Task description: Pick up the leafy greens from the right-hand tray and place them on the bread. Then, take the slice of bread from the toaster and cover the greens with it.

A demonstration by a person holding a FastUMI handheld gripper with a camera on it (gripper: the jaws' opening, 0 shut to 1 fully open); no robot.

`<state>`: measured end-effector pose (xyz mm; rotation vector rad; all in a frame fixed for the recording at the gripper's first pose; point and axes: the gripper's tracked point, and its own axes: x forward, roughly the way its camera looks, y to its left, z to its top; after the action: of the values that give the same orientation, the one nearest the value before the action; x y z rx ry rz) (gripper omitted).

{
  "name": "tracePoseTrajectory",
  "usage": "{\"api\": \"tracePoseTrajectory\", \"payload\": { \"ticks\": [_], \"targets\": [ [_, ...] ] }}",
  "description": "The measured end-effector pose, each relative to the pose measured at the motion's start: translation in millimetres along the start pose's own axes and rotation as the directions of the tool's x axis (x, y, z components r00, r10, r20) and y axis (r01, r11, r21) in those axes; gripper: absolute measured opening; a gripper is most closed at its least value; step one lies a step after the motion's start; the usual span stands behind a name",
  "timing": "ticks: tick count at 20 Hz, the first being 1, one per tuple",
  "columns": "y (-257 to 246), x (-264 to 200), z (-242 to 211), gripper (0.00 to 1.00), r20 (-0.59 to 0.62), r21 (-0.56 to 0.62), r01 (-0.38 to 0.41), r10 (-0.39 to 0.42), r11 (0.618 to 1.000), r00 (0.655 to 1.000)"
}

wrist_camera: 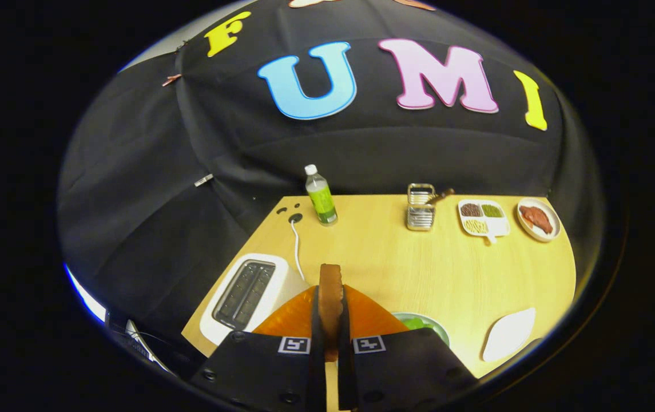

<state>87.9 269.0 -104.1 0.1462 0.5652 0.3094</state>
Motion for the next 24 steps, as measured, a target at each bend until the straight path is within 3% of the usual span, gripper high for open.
{"api": "tracePoseTrajectory", "payload": {
  "ticks": [6, 13, 17, 20, 24],
  "targets": [
    [-45.0, 13.0, -51.0, 0.12, -0.074, 0.169, -0.012, 0.024, 0.986, 0.997],
    [-79.5, 32.7, -93.1, 0.12, -0.118, 0.255, 0.034, -0.004, 0.966, 0.993],
    [-101.3, 34.9, -100.3, 0.13, -0.108, 0.245, 0.066, -0.040, 0.967, 0.993],
    [-118.6, 35.4, -107.2, 0.17, -0.124, 0.243, 0.093, -0.065, 0.966, 0.990],
    [-134.1, 37.3, -115.0, 0.36, -0.142, 0.198, 0.137, -0.110, 0.970, 0.984]
  ]
}}
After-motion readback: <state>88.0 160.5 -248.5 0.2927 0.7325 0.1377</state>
